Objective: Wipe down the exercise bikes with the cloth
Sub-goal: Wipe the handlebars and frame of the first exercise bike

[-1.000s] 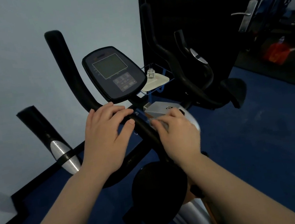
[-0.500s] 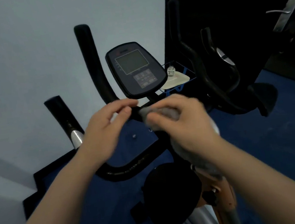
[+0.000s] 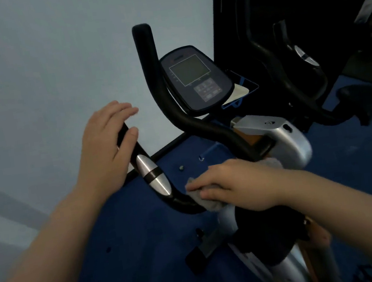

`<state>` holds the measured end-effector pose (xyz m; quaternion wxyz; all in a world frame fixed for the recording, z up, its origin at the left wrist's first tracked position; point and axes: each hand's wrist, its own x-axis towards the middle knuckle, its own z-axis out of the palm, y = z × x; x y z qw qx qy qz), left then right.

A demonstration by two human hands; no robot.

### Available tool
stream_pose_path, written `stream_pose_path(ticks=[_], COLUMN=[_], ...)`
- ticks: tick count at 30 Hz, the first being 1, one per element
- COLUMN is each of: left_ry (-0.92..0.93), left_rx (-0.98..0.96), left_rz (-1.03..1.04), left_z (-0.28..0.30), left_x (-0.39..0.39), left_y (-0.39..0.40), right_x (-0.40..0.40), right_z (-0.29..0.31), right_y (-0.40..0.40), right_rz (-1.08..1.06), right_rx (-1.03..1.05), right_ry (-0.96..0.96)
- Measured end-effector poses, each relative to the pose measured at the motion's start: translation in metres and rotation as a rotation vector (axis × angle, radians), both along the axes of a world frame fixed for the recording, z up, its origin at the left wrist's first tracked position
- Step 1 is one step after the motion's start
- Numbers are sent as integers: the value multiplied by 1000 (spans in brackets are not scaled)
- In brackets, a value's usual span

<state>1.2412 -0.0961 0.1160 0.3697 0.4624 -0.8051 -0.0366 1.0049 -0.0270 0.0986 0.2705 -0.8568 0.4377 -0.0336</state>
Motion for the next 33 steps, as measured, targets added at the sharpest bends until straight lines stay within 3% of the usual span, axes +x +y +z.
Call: stream_pose_path(ticks=[4,10,13,15,17,21,27,33], left_ry=[78,140,157,150,150,139,157,269], left_rx=[55,103,84,64,59,32,59,187], left_rz=[-91,-177,-204,-236,-273,-313,-340,-337], left_z=[0,0,-4,-7,-9,-12,-12,-5], left_x=[10,15,13,16,19,20,24,22], left_y=[-5,-6,-8,-11,-15,-16,-17,-10], right_x=[14,32,81,100,114,153,136,160], right_z=[12,13,-1,-12,-21,-19,-18,2], right_y=[1,18,25,35,45,27,25,-6], right_rz=[-39,-187,-462,-774,-955,-1161,-973,-980], right_rx=[125,-31,-195,-285,-368,-532,-455,-590], right_ry=[82,332,237,49,-69,-7,-26,8])
